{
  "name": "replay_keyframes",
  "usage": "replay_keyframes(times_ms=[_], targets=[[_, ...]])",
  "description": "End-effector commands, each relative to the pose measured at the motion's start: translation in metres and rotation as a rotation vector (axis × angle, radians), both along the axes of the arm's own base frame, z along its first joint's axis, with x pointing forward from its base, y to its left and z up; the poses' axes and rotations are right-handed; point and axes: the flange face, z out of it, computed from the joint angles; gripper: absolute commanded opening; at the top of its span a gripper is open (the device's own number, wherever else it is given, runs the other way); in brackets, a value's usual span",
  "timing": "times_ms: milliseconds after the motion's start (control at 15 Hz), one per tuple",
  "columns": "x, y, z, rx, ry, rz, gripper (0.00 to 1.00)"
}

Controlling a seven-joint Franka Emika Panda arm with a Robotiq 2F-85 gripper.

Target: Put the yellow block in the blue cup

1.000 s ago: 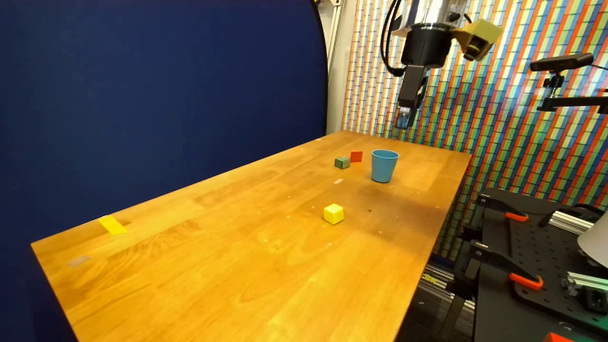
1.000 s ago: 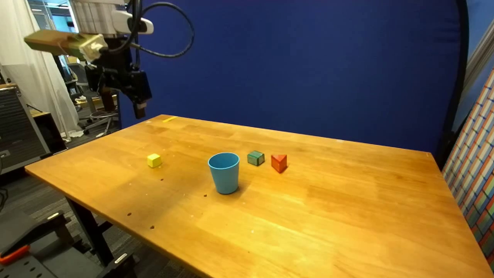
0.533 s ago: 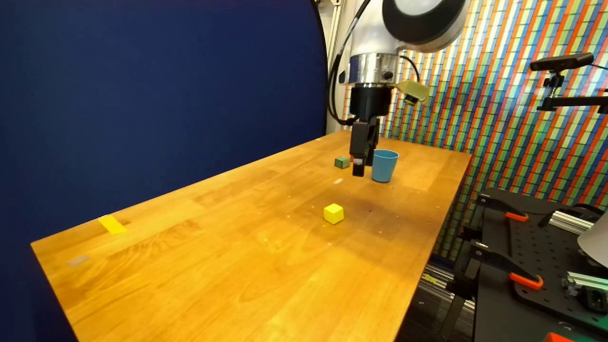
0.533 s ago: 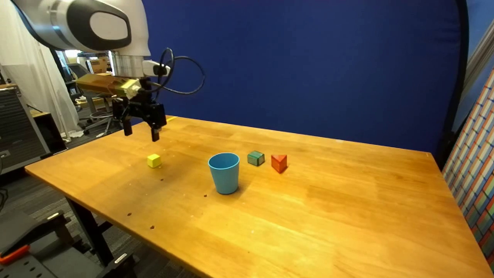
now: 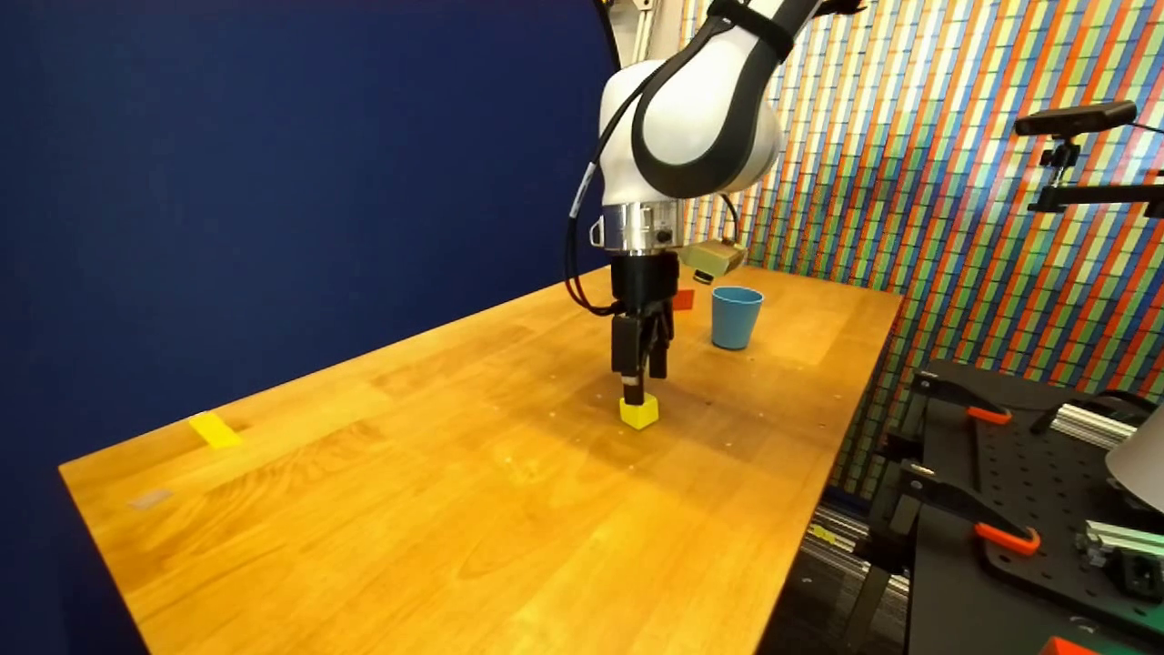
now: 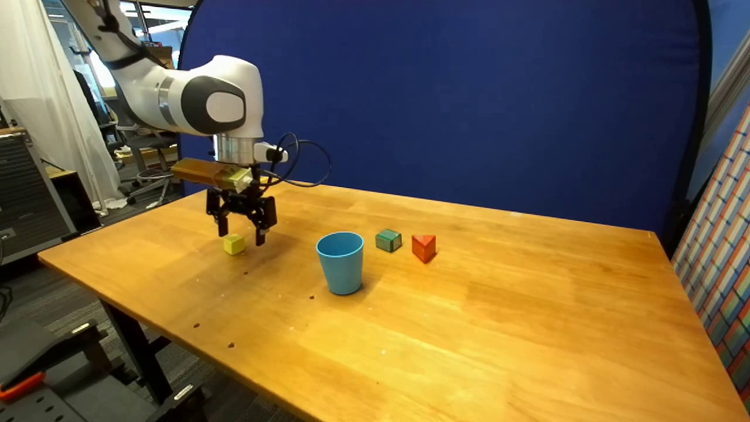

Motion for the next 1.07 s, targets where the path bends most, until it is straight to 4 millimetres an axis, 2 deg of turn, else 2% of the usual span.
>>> replay_keyframes(times_ms=[0, 67, 133, 333, 600, 800, 1000], targets=[[0.018, 0.002, -0.017, 0.003, 0.011, -0.018, 1.00], [0.019, 0.002, -0.021, 0.003, 0.017, -0.020, 0.80], [0.019, 0.003, -0.025, 0.006, 0.021, -0.023, 0.75], [0.018, 0.001, -0.025, 0.011, 0.018, -0.032, 0.50], [0.011, -0.006, -0.011, 0.011, 0.005, -0.077, 0.22], [0.004, -0.030, 0.006, 0.004, -0.018, -0.151, 0.19], [-0.003, -0.064, 0.030, -0.009, -0.062, -0.236, 0.19]])
